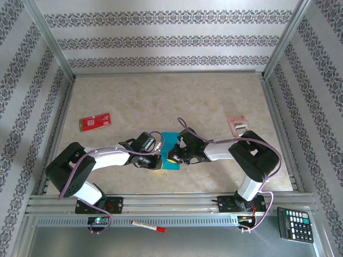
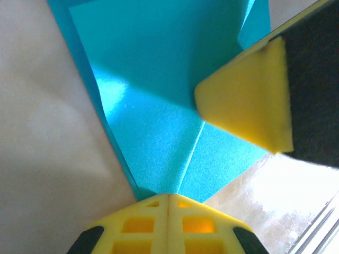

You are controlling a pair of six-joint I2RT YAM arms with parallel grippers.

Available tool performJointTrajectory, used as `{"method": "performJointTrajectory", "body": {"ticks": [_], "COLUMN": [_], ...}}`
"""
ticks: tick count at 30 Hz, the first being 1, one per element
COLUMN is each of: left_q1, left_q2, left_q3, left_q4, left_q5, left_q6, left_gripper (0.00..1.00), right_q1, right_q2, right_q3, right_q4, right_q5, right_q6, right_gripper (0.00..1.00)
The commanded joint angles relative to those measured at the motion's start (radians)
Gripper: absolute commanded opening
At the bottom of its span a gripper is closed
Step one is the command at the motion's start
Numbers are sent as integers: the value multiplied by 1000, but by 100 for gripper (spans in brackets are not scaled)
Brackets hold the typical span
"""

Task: Fold a paper plane with a square sheet of paper (pick it up from the middle)
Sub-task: Fold the triangle a second time at the center of the table.

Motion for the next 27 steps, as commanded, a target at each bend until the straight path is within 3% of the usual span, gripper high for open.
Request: {"method": "performJointTrajectory", "body": {"ticks": [1,27], "left_q1": [-11,-11], "left_q2": [55,61], "left_q3": [-44,-40], "left_q4": [-170,-175], "left_q5": [-94,-78], "left_q6": [-3,4], "left_gripper": [0,0], "right_q1": [-62,-309], "right_q2": [9,-24], "right_q3": [-18,46], "right_q4": [-134,-252], "right_q5": [139,102], "right_q6": [-39,-229], "right_gripper": [0,0]}}
